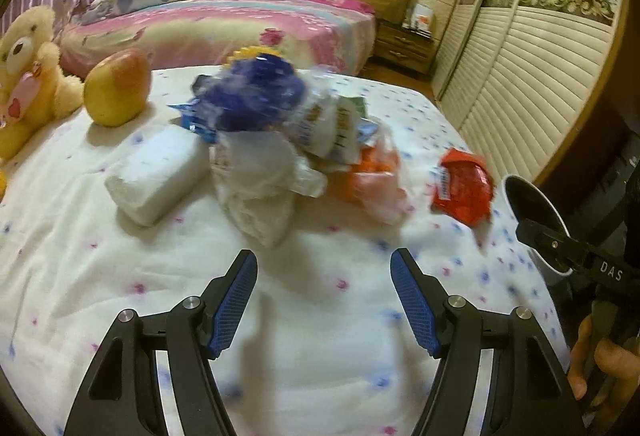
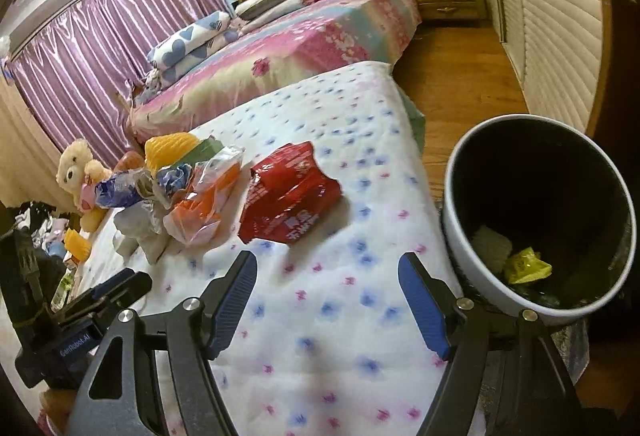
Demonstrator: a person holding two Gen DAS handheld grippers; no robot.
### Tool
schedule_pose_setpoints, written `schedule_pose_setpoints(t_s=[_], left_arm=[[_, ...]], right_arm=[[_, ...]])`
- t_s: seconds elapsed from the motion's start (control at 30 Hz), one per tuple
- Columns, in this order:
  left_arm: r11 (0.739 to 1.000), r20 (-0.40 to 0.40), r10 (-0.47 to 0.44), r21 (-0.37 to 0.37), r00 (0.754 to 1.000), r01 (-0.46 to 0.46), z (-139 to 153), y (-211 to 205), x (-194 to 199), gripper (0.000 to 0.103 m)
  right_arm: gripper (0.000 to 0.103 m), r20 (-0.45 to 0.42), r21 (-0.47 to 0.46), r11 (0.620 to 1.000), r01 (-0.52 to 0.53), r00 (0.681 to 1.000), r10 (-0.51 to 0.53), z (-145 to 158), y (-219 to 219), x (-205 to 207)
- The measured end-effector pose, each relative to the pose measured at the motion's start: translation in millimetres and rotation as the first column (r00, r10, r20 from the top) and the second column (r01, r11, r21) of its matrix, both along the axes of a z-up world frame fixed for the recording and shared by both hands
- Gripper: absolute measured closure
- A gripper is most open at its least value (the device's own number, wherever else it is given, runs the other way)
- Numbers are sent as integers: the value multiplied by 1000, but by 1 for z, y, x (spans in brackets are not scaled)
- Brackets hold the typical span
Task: Collect trash
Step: 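Grasp the crumpled tissue with the left tool while the right tool grasps the red bag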
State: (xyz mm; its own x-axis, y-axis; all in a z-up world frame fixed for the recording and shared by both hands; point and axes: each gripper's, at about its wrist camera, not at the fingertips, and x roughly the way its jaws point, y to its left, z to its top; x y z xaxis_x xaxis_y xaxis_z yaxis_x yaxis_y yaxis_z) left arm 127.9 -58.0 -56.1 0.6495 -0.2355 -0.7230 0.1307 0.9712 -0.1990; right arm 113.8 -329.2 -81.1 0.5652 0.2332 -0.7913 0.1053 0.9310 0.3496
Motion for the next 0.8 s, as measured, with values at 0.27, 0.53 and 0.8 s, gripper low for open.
schedule_pose_setpoints(t_s=[0.27,0.53,0.8], left_arm=[[998,-28,63,-10,998,-64,4,10,14,34],[996,-80,84,-27,993,-87,-7,11,44,35],[998,-82,50,-38,995,-53,-11,14,56,79]], right_arm=[[28,-15,2,1000,-21,1000,21,-7,8,19],[28,-36,-7,1000,-16,999,16,-18,12,39],[69,-15,-42,998,-35,999,34,-18,20,46]])
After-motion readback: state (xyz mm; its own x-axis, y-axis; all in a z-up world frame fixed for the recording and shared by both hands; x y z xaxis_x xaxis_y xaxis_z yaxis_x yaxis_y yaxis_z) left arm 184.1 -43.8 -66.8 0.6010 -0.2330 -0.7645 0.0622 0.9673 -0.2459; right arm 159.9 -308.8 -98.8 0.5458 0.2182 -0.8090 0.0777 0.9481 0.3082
